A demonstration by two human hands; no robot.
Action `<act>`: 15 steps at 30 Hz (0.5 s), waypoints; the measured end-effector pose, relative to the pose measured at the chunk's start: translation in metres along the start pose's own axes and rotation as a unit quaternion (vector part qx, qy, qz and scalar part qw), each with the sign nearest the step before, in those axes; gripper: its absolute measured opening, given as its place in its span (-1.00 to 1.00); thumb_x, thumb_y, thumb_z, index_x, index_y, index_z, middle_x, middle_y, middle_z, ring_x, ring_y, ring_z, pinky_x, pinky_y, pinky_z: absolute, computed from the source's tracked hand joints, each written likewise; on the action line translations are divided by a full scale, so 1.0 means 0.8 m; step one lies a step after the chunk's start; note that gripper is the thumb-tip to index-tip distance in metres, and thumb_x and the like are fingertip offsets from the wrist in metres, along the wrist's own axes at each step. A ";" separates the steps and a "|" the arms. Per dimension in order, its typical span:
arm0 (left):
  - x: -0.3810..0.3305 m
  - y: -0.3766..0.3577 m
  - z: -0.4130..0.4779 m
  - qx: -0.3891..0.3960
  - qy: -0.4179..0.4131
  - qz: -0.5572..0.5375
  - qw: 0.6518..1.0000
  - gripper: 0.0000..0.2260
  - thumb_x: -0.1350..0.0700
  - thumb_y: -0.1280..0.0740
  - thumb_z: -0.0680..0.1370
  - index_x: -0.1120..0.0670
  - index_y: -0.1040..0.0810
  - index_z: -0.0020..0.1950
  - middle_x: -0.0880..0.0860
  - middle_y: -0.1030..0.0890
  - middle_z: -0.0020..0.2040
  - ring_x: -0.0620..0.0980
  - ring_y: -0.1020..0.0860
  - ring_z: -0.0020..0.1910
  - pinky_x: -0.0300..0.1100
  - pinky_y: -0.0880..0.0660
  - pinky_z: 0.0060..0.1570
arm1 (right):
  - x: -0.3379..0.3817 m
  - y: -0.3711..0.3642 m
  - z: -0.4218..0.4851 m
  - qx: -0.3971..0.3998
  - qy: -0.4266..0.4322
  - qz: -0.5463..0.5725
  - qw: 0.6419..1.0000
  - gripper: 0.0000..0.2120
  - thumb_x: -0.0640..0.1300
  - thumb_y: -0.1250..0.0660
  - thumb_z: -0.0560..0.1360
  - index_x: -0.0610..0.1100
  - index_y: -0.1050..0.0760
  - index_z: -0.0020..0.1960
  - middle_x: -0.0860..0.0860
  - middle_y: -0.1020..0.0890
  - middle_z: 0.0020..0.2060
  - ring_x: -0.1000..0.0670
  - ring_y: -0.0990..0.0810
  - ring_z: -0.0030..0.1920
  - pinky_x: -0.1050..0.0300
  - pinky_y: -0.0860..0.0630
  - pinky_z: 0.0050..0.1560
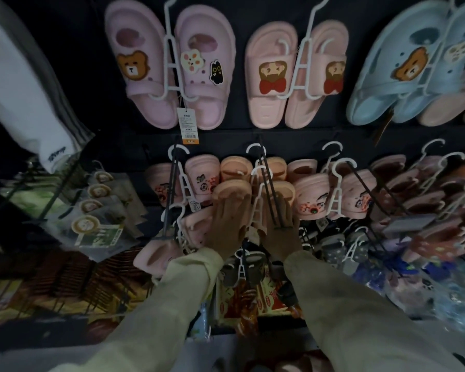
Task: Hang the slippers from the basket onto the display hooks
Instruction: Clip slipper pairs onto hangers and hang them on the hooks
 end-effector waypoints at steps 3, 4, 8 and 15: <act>-0.004 0.018 -0.034 -0.024 -0.007 -0.004 1.000 -0.23 0.13 -0.47 0.45 0.11 -0.18 0.58 0.19 -0.24 0.50 0.27 -0.26 0.44 0.21 -0.49 0.24 | 0.006 0.001 -0.012 -0.033 0.025 0.000 0.999 -0.26 0.21 -0.03 0.61 -0.01 0.29 0.61 -0.14 0.24 0.60 -0.24 0.27 0.58 -0.31 0.10 0.50; -0.004 0.025 -0.046 -0.022 -0.004 -0.013 1.000 -0.25 0.14 -0.48 0.44 0.11 -0.23 0.57 0.19 -0.26 0.48 0.24 -0.27 0.41 0.18 -0.52 0.20 | 0.009 0.005 -0.019 -0.053 0.038 0.010 0.998 -0.23 0.14 -0.13 0.62 -0.03 0.29 0.60 -0.17 0.23 0.59 -0.26 0.25 0.58 -0.32 0.06 0.49; 0.011 0.039 -0.096 -0.044 0.031 -0.005 0.999 -0.33 0.12 -0.44 0.47 0.05 -0.25 0.53 0.22 -0.44 0.35 0.26 -0.45 0.25 0.15 -0.47 0.18 | 0.030 0.028 -0.049 -0.155 0.076 0.053 0.984 -0.13 0.01 -0.37 0.53 -0.03 0.12 0.63 -0.22 0.05 0.60 -0.31 0.08 0.58 -0.40 -0.11 0.44; 0.047 0.060 -0.176 -0.063 0.103 0.064 0.991 -0.51 -0.01 -0.27 0.53 0.08 -0.41 0.45 0.22 -0.46 0.24 0.24 -0.43 0.22 0.14 -0.45 0.15 | 0.089 0.013 -0.088 -0.168 0.195 0.048 0.965 -0.26 -0.07 -0.41 0.50 0.01 -0.13 0.58 -0.14 -0.12 0.51 -0.29 -0.19 0.47 -0.35 -0.32 0.35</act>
Point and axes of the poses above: each hand's wrist, its own z-axis towards the middle knuckle, its own y-axis out of the back of the hand, x = y × z, the point moved 4 cm from there along z, towards the middle knuckle
